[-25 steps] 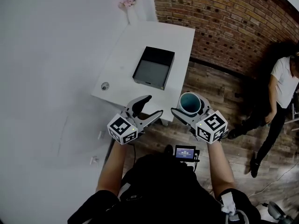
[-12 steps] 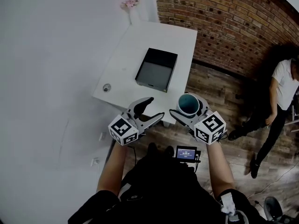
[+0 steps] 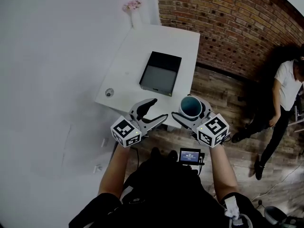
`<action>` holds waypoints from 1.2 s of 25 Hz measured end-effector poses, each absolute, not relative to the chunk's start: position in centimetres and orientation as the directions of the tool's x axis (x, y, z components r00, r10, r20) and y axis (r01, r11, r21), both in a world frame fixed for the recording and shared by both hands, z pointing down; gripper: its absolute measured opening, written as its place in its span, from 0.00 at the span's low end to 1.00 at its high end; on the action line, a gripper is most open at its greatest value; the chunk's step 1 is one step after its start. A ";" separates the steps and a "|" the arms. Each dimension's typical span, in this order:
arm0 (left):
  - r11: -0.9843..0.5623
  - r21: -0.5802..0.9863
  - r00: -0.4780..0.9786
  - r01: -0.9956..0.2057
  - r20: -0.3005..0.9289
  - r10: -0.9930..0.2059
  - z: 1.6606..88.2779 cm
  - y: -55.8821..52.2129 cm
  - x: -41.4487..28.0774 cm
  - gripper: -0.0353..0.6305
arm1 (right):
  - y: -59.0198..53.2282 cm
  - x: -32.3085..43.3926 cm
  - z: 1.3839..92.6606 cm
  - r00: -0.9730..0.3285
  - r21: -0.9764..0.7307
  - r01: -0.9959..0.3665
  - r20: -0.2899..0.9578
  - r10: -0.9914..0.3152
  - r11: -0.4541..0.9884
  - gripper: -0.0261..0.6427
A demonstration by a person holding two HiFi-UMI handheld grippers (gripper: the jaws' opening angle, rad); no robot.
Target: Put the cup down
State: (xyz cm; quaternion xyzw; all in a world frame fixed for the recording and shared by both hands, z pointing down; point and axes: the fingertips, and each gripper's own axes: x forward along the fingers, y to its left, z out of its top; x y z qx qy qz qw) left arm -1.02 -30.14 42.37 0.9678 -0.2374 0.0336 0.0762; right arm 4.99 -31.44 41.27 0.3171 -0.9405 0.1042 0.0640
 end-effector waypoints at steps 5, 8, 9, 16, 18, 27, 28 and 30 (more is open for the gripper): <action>-0.879 0.137 0.889 -0.457 0.097 -0.447 42.6 -30.3 -1.5 0.50 | -31.7 4.4 41.7 -0.789 -0.152 -0.611 0.197 -0.582 0.776 0.65; -0.880 0.139 0.890 -0.455 0.096 -0.445 42.4 -30.4 -1.5 0.50 | -31.8 4.2 41.6 -0.791 -0.154 -0.608 0.201 -0.578 0.779 0.65; -0.880 0.138 0.890 -0.455 0.096 -0.445 42.3 -30.5 -1.5 0.50 | -31.9 4.2 41.6 -0.792 -0.154 -0.607 0.202 -0.576 0.780 0.65; -0.875 0.144 0.887 -0.462 0.086 -0.454 42.2 -31.3 -2.1 0.50 | -33.2 3.7 42.3 -0.796 -0.152 -0.600 0.210 -0.568 0.785 0.65; -0.873 0.147 0.885 -0.465 0.086 -0.457 42.3 -31.5 -2.1 0.50 | -33.8 3.6 42.5 -0.798 -0.150 -0.598 0.212 -0.565 0.788 0.65; -0.854 0.167 0.871 -0.492 0.106 -0.480 43.5 -33.4 -3.2 0.49 | -38.4 2.8 43.3 -0.801 -0.144 -0.593 0.204 -0.562 0.792 0.65; -0.853 0.168 0.869 -0.494 0.109 -0.482 43.7 -33.6 -3.3 0.48 | -39.0 2.8 43.5 -0.800 -0.144 -0.595 0.202 -0.566 0.790 0.65; -0.852 0.168 0.869 -0.495 0.109 -0.483 44.1 -34.0 -3.4 0.46 | -40.3 2.8 43.9 -0.795 -0.144 -0.602 0.198 -0.573 0.786 0.65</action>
